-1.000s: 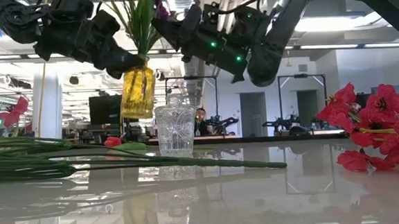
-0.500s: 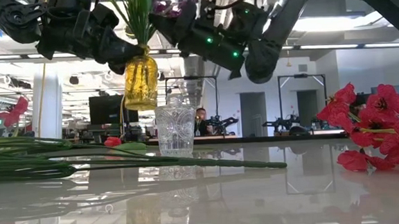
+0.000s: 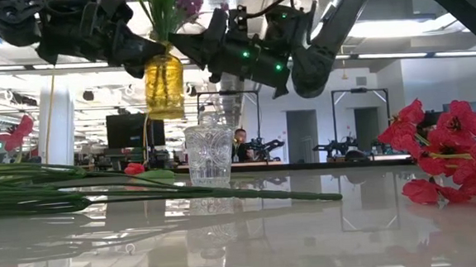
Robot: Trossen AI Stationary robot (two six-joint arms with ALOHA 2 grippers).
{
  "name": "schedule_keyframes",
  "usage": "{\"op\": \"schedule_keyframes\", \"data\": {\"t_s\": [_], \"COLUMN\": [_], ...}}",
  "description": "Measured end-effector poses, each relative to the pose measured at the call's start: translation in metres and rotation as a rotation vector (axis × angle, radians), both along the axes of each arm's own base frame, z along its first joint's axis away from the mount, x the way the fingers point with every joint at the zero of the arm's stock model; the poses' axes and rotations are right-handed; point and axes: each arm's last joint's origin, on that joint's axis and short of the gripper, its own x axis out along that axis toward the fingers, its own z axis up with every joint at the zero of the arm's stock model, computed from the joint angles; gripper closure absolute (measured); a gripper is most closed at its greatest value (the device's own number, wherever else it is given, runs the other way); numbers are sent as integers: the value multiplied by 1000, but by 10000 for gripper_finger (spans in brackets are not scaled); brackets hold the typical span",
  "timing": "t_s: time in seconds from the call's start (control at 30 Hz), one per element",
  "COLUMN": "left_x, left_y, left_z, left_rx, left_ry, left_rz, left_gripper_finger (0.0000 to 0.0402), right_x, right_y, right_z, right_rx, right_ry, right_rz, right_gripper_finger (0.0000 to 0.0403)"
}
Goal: Sort flowers into vase by color
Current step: Put the red flower into the yellow vase
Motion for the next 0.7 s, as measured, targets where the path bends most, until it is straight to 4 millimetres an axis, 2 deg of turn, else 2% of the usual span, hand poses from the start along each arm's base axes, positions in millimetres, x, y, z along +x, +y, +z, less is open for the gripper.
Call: {"op": "schedule_keyframes", "data": {"t_s": [0.2, 0.4, 0.53, 0.7], "left_x": [-13, -12, -13, -16], "left_y": [-5, -4, -5, -6], "left_z": [10, 7, 5, 6], "left_rx": [44, 27, 23, 34], "left_ry": [-20, 3, 17, 25], "left_rz": [42, 45, 39, 53], "left_gripper_finger": [303, 303, 303, 303], "right_x": [0, 9, 6, -5], "right_y": [-6, -7, -16, -28], "right_z": [-5, -2, 2, 20], "right_rx": [40, 56, 34, -18], "right_ry": [44, 102, 147, 188], "right_rz": [3, 19, 131, 328], "right_gripper_finger": [377, 302, 256, 206]}}
